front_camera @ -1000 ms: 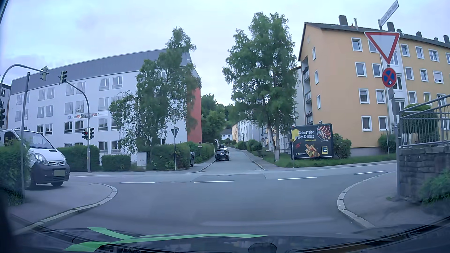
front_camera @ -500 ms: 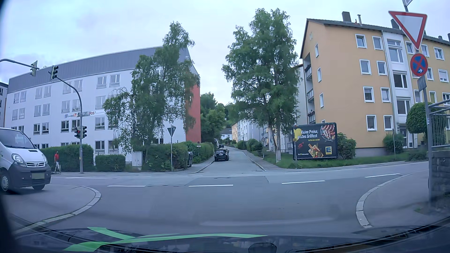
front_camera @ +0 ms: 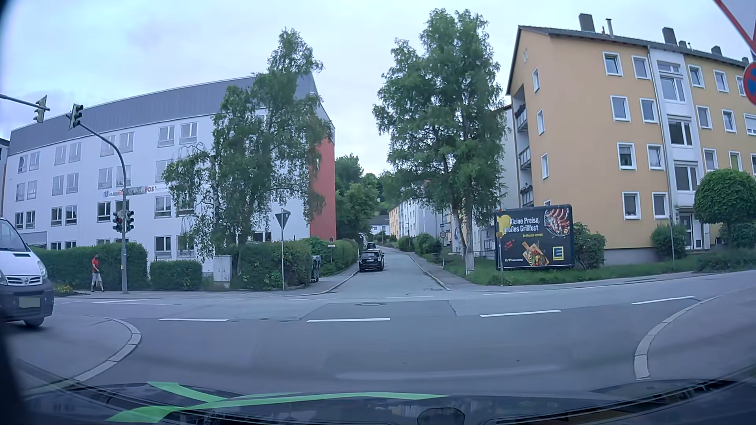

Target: Follow the waypoints while adhering to traffic rules and regulations

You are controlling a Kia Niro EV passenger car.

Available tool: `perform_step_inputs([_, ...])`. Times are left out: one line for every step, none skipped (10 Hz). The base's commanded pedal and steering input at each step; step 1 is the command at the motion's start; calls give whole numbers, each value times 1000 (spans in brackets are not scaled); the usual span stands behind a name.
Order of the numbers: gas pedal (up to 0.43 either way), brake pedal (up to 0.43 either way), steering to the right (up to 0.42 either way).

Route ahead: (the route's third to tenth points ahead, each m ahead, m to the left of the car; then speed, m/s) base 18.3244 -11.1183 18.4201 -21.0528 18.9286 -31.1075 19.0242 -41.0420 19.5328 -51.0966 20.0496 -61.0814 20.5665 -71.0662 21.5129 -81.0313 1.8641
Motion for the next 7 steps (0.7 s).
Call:
perform_step_inputs([0, 30, 0])
perform_step_inputs([0, 30, 1])
perform_step_inputs([0, 24, 2])
perform_step_inputs([0, 30, 3])
perform_step_inputs([0, 30, 6])
perform_step_inputs([0, 30, 10])
perform_step_inputs([0, 30, 13])
